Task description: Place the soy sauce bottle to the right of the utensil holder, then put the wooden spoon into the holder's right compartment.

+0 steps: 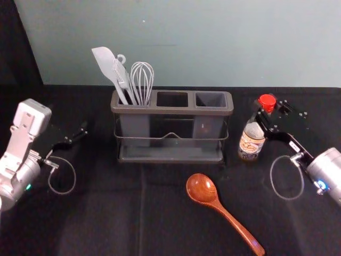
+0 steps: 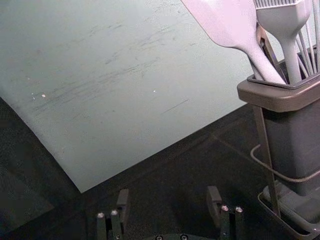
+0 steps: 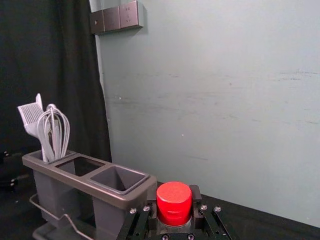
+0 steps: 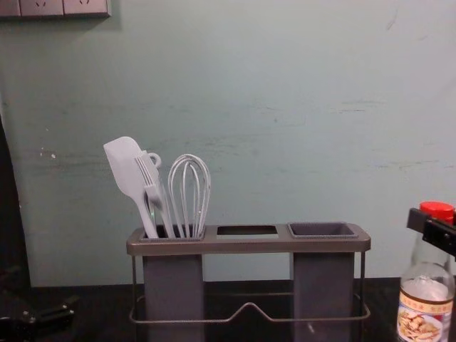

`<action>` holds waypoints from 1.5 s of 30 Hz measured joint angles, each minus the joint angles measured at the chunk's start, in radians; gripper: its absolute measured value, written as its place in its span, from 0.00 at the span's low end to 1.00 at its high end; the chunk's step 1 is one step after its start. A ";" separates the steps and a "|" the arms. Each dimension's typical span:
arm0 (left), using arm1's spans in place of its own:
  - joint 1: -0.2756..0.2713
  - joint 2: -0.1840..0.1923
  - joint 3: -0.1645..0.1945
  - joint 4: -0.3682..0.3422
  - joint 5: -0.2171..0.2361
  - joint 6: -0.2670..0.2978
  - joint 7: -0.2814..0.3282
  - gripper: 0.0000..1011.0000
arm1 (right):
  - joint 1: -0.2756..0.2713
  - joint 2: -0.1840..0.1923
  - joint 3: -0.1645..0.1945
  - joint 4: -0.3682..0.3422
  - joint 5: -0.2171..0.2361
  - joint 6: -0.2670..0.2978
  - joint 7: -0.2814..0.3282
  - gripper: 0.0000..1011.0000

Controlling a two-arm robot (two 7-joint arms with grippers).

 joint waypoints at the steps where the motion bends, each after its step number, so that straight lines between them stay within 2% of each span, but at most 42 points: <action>1: 0.000 0.000 0.000 0.000 0.000 0.000 0.000 0.99 | 0.010 -0.003 -0.004 0.012 0.003 -0.004 0.004 0.38; 12: 0.000 0.000 0.000 0.000 0.000 0.000 0.000 0.99 | 0.074 -0.026 -0.032 0.117 0.023 -0.049 0.035 0.38; 21: 0.000 0.000 0.000 0.000 0.000 0.000 0.000 0.99 | 0.102 -0.038 -0.043 0.161 0.032 -0.072 0.046 0.38; 40: 0.000 0.000 0.000 0.000 0.000 0.000 0.000 0.99 | 0.109 -0.046 -0.049 0.190 0.029 -0.095 0.048 0.38; 45: 0.000 0.000 0.000 0.000 0.000 0.000 0.000 0.99 | 0.106 -0.048 -0.046 0.191 0.029 -0.100 0.044 0.47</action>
